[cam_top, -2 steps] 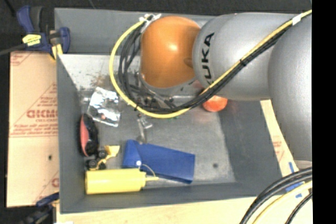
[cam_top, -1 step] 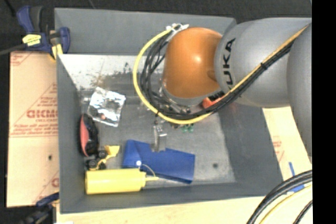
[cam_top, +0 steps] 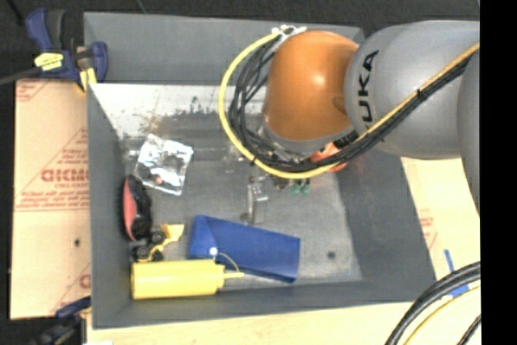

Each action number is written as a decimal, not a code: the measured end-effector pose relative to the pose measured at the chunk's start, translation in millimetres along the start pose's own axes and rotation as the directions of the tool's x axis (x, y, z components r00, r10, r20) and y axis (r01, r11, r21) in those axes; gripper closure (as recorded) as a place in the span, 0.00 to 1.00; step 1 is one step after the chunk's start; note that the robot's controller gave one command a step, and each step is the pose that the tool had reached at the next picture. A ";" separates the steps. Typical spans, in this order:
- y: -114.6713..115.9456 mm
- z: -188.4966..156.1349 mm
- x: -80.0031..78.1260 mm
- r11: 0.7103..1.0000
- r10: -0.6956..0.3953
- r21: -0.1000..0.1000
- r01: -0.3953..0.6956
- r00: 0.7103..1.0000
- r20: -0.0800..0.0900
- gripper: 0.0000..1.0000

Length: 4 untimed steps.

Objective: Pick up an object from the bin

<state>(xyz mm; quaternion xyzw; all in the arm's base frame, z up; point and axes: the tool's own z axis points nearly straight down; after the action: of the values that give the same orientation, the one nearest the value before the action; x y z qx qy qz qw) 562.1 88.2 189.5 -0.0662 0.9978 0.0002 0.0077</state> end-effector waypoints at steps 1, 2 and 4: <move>29.1 34.8 2.2 0.959 -0.284 0.000 0.284 0.959 0.014 0.00; 52.8 66.1 29.6 0.955 -0.296 -0.003 0.296 0.955 -0.003 0.00; 59.4 98.3 24.9 0.873 -0.487 -0.003 0.487 0.873 0.000 1.00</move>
Offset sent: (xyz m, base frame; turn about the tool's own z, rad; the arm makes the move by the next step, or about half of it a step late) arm -0.0488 0.0611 -0.0657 -0.2739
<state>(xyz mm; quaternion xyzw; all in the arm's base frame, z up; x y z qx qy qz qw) 531.1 143.9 90.7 -0.3153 0.9490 -0.0004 0.0072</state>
